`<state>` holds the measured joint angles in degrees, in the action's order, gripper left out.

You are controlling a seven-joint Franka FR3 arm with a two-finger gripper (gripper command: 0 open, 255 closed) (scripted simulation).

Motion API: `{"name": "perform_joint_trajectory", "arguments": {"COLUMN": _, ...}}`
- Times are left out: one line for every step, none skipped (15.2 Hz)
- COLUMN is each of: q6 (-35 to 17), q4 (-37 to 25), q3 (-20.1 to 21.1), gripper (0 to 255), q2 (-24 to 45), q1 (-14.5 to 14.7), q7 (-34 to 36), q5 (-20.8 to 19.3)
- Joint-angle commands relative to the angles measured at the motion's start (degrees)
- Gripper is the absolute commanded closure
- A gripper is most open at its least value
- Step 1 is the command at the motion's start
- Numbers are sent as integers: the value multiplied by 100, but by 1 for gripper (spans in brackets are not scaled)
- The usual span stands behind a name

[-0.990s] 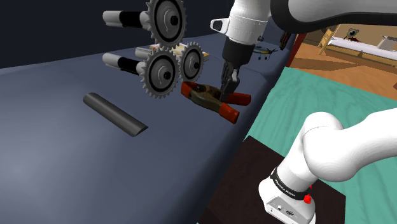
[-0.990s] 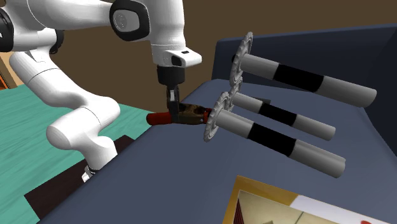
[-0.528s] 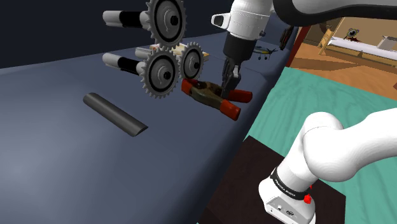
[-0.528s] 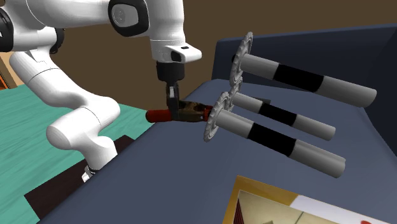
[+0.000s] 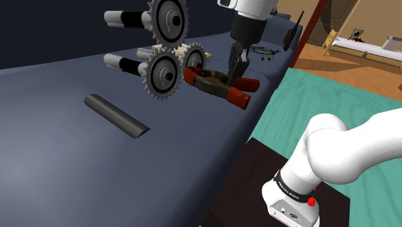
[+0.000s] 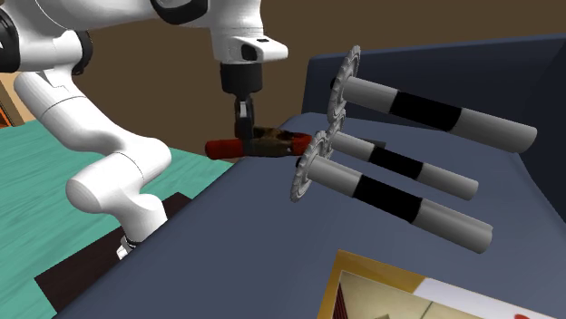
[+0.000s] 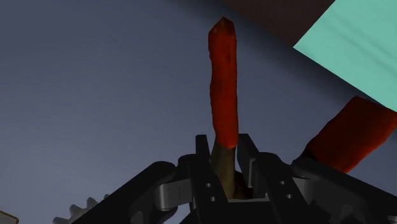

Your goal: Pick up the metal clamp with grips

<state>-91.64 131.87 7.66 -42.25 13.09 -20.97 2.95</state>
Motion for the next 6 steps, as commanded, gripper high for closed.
{"name": "perform_joint_trajectory", "arguments": {"q6": 157, "q4": -183, "q3": -2, "gripper": 255, "q2": 26, "q1": -2, "q7": 7, "q5": -4}}
{"name": "perform_joint_trajectory", "arguments": {"q6": 228, "q4": -277, "q3": -5, "gripper": 255, "q2": 49, "q1": -5, "q7": 6, "q5": -8}}
{"name": "perform_joint_trajectory", "arguments": {"q6": 298, "q4": -371, "q3": -9, "gripper": 255, "q2": 73, "q1": -8, "q7": 6, "q5": -13}}
{"name": "perform_joint_trajectory", "arguments": {"q6": 368, "q4": -466, "q3": -12, "gripper": 255, "q2": 98, "q1": -12, "q7": 6, "q5": -17}}
{"name": "perform_joint_trajectory", "arguments": {"q6": 378, "q4": -480, "q3": -12, "gripper": 255, "q2": 101, "q1": -12, "q7": 6, "q5": -18}}
{"name": "perform_joint_trajectory", "arguments": {"q6": 378, "q4": -480, "q3": -12, "gripper": 255, "q2": 102, "q1": -12, "q7": 6, "q5": -18}}
